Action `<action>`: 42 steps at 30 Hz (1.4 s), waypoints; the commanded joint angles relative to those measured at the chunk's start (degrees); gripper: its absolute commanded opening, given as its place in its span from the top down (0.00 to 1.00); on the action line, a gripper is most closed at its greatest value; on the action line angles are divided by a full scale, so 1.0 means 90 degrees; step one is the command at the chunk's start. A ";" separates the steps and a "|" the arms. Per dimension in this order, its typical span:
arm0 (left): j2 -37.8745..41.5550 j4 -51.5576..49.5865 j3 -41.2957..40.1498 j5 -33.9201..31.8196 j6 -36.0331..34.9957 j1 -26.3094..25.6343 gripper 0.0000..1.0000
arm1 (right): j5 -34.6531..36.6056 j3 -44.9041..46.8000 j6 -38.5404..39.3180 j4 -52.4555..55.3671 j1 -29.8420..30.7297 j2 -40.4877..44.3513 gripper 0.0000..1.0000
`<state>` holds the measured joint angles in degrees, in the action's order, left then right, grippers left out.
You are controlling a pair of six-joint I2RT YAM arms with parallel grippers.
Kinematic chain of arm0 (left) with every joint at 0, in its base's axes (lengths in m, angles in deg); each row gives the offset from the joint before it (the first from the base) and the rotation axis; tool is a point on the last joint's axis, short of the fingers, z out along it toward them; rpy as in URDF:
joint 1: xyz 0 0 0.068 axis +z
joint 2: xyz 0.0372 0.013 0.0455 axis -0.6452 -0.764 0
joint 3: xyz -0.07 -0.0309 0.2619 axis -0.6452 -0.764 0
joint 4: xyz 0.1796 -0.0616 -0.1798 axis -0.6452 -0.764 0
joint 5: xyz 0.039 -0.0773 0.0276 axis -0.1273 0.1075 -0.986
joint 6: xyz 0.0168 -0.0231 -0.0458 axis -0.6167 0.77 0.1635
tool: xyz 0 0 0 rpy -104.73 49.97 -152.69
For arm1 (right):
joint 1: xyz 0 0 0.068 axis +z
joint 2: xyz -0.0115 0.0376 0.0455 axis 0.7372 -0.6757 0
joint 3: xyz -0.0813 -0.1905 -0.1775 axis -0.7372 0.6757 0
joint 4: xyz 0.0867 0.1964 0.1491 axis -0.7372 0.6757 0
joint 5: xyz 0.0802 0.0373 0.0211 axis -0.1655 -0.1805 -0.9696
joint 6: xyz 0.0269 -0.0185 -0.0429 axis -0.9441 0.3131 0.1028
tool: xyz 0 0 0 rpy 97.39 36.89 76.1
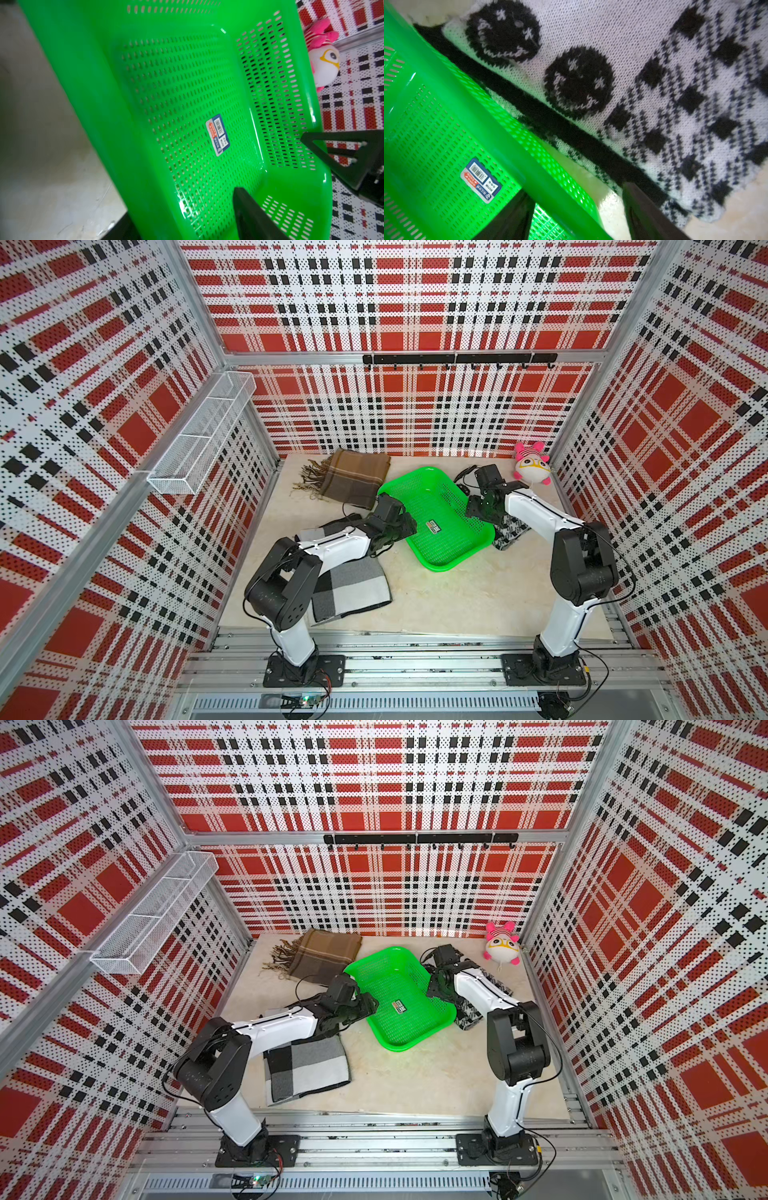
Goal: Put the folded scarf in the basket
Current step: Adjust the basket at the center of the board, then adjust the scarf at the center of the board.
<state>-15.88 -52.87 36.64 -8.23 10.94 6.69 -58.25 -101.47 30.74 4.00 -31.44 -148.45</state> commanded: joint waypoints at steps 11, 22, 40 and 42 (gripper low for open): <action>0.0712 -0.0350 0.0707 0.0377 -0.0378 0.1398 0.28 | -0.0172 0.1696 -0.1794 0.0179 0.0169 0.2040 0.18; 0.0294 -0.1022 0.1233 0.0018 -0.1006 0.2070 0.33 | -0.1279 0.2826 -0.4155 -0.0638 0.1679 0.2778 0.16; -0.0128 -0.0881 -0.0672 -0.0186 -0.0491 0.2314 0.57 | -0.0548 0.1953 -0.3613 -0.0452 0.1851 0.1655 0.23; -0.0346 -0.0660 -0.0659 -0.0066 -0.0440 0.2337 0.58 | -0.0443 0.1927 -0.3462 -0.0365 0.1859 0.1748 0.22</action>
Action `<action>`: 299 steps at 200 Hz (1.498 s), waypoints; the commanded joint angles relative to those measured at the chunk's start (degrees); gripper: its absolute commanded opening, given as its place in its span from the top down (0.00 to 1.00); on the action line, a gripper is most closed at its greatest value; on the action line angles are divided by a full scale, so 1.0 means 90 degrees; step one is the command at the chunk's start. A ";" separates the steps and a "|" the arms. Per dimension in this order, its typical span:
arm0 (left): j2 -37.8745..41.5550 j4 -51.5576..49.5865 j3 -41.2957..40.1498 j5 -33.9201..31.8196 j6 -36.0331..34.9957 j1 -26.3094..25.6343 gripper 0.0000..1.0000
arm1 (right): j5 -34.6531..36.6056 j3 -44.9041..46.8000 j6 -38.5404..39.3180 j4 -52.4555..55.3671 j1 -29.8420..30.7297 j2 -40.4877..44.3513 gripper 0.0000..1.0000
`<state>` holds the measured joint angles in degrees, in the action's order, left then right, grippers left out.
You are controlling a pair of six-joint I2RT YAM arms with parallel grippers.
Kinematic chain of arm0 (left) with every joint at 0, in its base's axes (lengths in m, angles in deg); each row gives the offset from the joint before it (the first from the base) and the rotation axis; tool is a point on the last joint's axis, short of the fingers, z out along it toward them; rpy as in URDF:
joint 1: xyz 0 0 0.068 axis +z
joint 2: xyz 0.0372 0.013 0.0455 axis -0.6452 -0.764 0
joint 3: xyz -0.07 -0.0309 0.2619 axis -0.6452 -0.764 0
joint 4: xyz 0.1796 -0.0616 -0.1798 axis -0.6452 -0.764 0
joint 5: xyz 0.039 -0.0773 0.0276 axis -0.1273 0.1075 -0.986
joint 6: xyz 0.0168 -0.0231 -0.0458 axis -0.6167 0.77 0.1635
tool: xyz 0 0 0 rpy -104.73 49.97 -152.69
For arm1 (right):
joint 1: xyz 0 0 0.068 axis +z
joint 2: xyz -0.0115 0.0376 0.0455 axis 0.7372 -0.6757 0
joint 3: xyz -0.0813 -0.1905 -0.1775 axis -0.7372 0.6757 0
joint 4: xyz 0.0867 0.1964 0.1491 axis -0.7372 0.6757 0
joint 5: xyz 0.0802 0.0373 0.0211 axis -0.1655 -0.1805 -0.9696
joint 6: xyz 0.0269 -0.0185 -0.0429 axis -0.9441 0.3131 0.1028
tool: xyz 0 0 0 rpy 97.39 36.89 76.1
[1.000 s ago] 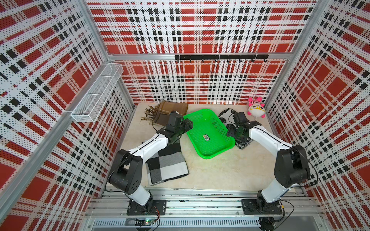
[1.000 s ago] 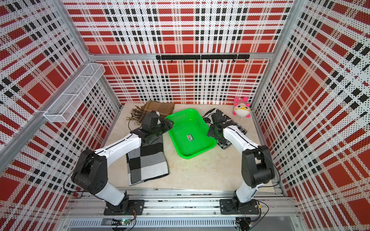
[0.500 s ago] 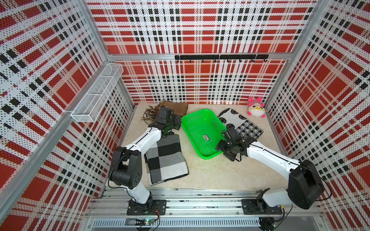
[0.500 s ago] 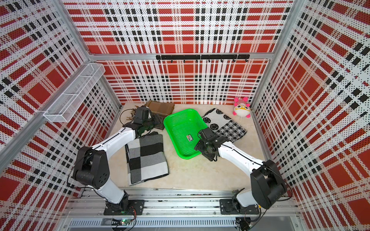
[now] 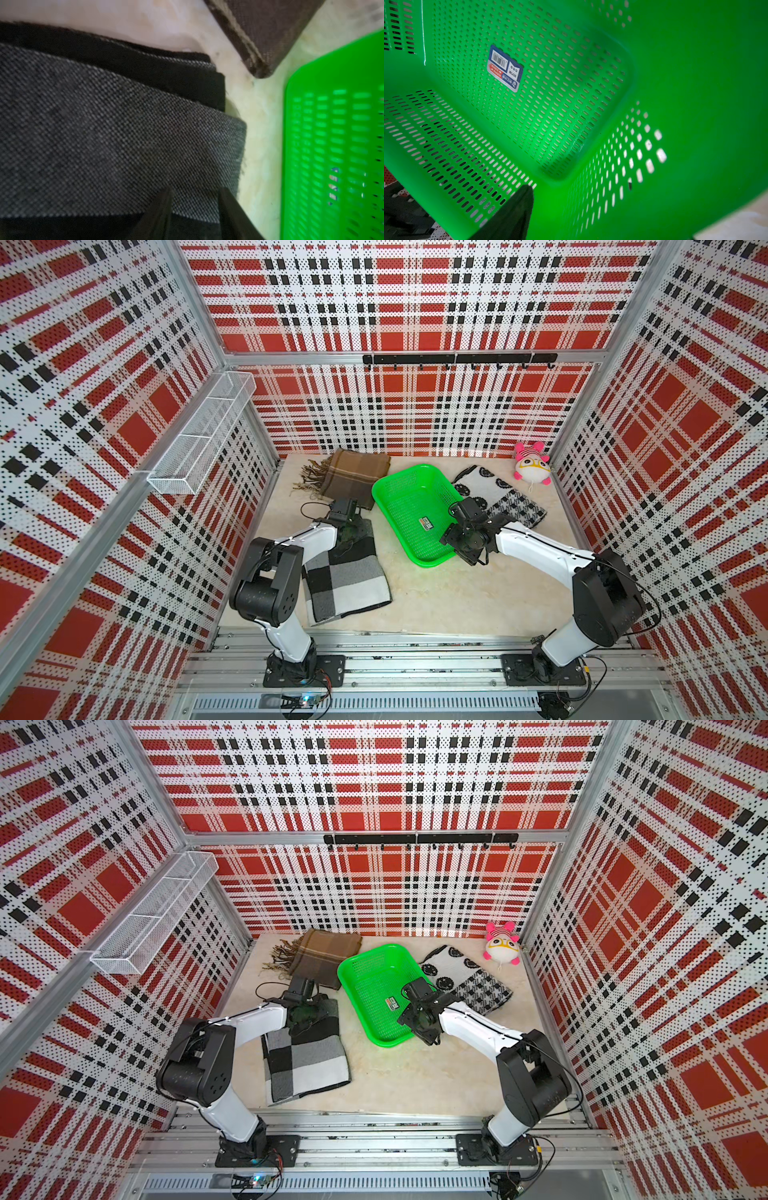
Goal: Put the folded scarf in the basket
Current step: Adjust the scarf at the center of the board.
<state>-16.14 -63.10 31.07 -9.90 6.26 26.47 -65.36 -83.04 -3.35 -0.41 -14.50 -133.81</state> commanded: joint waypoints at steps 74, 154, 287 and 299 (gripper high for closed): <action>-0.0498 0.1609 -0.0327 0.0549 0.0896 0.1006 0.64 | 0.0938 -0.0418 0.1518 0.0275 0.0751 0.0492 0.25; 0.0792 0.0589 -0.0032 -0.0091 0.0391 0.1611 0.50 | 0.0329 -0.1955 0.2402 0.0173 0.1822 -0.0519 0.30; -0.0088 0.0866 -0.0999 0.0437 0.0337 0.2557 0.55 | -0.2065 -0.6665 0.4118 0.1443 0.2760 -0.5180 0.29; 0.0040 0.0920 -0.1215 0.0507 0.0379 0.2722 0.55 | -0.2131 -0.6883 0.4109 0.1503 0.2760 -0.5510 0.30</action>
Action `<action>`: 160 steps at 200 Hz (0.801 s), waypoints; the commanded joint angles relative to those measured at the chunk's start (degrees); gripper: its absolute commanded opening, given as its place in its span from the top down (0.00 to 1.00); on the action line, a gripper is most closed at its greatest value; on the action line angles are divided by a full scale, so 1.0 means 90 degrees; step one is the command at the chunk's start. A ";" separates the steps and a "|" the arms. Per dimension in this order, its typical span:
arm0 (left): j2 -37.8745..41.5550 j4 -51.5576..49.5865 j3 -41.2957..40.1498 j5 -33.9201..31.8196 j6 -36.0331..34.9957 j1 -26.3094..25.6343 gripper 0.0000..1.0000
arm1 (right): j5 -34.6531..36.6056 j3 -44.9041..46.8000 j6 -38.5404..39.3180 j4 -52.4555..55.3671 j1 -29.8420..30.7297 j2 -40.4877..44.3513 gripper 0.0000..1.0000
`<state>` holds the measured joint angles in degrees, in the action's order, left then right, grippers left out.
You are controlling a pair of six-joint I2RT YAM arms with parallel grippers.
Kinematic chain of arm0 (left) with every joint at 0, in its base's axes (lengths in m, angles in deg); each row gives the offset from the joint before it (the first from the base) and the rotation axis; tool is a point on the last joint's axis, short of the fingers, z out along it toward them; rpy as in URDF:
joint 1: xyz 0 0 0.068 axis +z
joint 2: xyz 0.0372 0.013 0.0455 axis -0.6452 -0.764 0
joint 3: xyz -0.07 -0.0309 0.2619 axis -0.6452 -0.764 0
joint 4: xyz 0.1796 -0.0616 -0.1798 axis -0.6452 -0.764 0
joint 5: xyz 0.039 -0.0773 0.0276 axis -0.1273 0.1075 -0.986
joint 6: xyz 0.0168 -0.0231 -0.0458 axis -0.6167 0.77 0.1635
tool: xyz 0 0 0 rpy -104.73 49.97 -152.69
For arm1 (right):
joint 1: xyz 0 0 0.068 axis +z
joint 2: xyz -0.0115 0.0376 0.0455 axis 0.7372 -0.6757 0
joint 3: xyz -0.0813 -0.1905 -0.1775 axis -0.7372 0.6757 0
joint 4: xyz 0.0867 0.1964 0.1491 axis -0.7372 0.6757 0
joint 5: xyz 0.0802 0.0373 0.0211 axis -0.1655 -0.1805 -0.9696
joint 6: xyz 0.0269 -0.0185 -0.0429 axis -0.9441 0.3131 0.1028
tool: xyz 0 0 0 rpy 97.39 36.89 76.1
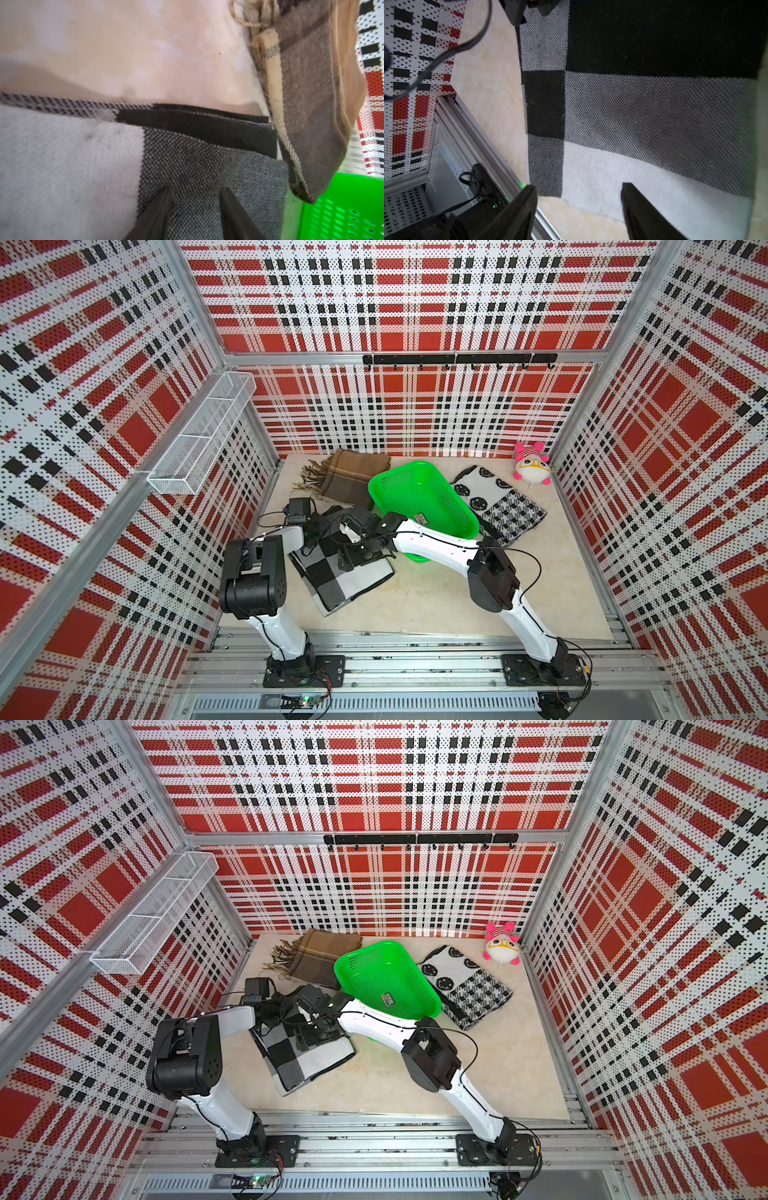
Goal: Put the folded scarf in the basket
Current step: Adjust the scarf at the center of the board.
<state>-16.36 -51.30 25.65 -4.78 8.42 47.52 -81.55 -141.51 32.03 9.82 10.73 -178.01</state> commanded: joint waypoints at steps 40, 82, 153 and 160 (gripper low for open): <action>0.0564 -0.0302 -0.1319 0.0057 0.0264 0.0941 0.55 | 0.0105 -0.1133 0.0048 0.0549 -0.0132 -0.1381 0.30; 0.1372 -0.0360 -0.2011 -0.0071 0.0541 0.1226 0.56 | 0.0056 -0.1638 -0.0233 0.0321 -0.0568 -0.1817 0.30; 0.3022 -0.1089 -0.2099 -0.0761 0.0936 0.0965 0.53 | -0.0514 -0.1698 -0.0041 -0.0302 -0.0582 -0.1460 0.31; 0.3125 -0.1227 -0.1896 -0.0979 0.0900 0.0786 0.52 | -0.0503 -0.1640 -0.0024 -0.0334 -0.0556 -0.1290 0.30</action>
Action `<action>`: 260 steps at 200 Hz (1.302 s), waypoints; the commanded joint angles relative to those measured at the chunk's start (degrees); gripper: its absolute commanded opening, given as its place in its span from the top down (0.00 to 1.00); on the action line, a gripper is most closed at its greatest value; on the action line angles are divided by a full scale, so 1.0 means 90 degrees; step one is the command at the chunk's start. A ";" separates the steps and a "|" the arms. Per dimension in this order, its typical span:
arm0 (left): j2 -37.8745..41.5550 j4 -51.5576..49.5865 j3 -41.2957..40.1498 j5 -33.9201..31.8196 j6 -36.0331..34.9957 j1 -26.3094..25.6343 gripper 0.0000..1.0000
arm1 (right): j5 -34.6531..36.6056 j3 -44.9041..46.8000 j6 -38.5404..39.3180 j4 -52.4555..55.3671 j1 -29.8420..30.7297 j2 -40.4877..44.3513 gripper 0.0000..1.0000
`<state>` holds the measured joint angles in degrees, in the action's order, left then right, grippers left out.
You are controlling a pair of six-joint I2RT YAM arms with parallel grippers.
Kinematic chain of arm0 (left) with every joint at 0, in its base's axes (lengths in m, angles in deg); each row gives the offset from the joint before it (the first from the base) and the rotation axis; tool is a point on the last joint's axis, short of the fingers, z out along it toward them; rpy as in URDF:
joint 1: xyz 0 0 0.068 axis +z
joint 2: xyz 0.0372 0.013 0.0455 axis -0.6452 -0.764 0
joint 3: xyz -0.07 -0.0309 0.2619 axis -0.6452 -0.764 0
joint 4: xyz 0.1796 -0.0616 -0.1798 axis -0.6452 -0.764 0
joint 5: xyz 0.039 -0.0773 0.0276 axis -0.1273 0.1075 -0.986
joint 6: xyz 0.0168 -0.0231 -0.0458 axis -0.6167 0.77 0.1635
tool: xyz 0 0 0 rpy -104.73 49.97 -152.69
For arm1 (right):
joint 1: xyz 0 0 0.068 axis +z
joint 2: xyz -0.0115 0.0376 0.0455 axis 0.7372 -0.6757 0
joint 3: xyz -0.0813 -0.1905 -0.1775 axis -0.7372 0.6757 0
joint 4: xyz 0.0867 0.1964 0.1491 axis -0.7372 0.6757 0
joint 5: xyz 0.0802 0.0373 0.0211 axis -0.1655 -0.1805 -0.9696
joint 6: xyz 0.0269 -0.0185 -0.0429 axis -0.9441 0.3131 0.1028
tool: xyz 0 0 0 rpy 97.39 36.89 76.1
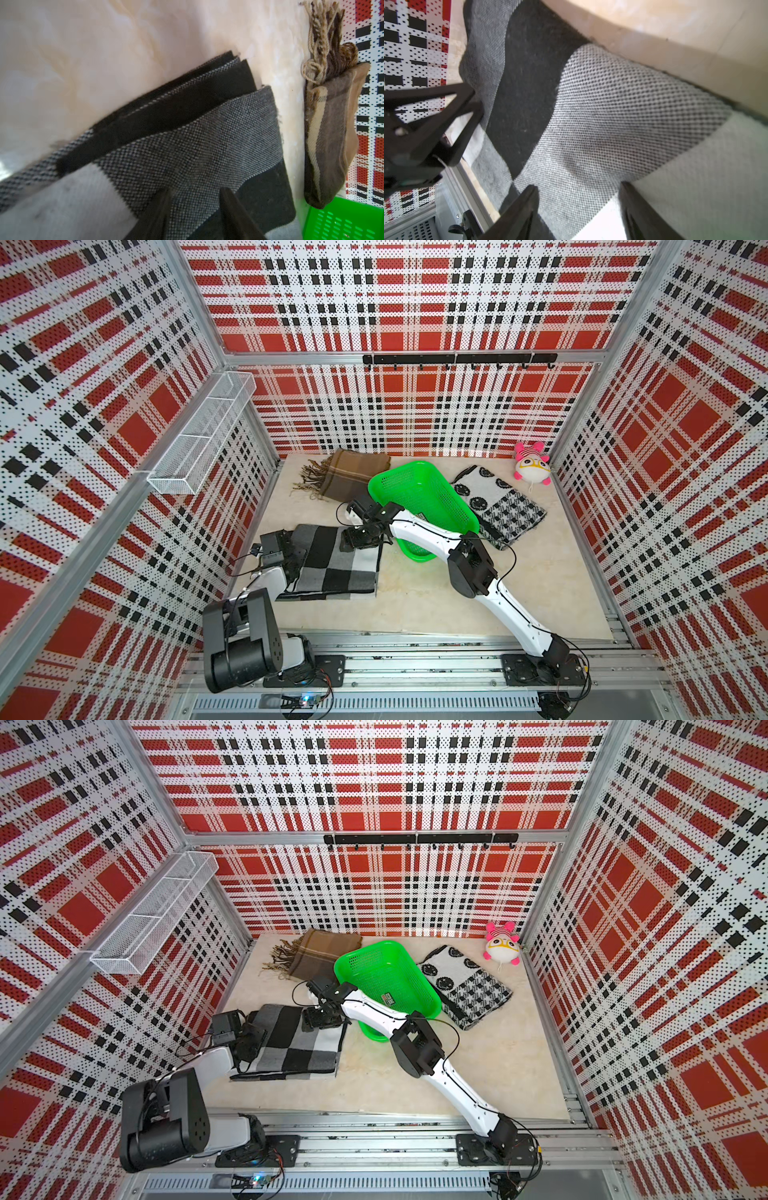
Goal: Put the folded scarf in the basket
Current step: Adjust the scarf at the center of the board, then move the basket to the center of the board.
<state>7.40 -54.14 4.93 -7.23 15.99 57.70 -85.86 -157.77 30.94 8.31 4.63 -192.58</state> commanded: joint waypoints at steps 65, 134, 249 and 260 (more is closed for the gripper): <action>-0.0036 -0.1144 0.2154 -0.1893 0.0135 -0.2975 0.46 | 0.1968 0.1976 -0.1102 0.0421 -0.0151 0.3059 0.28; -0.0802 -0.1139 0.3442 -0.2186 -0.0106 -0.4306 0.36 | 0.2079 0.7142 -0.4505 -0.0298 -0.1004 0.6350 0.25; -0.0518 -0.1148 0.3234 -0.2243 -0.0221 -0.4345 0.35 | 0.2462 0.7215 -0.5450 0.0011 -0.1565 0.5755 0.38; -0.0538 -0.1149 0.3239 -0.2243 -0.0238 -0.4334 0.35 | 0.2587 0.7296 -0.5499 0.0069 -0.1623 0.5822 0.42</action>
<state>1.54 -64.30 34.59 -26.49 15.02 18.66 -66.51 -91.67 -16.77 6.41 -8.33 -139.76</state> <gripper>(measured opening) 0.646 0.621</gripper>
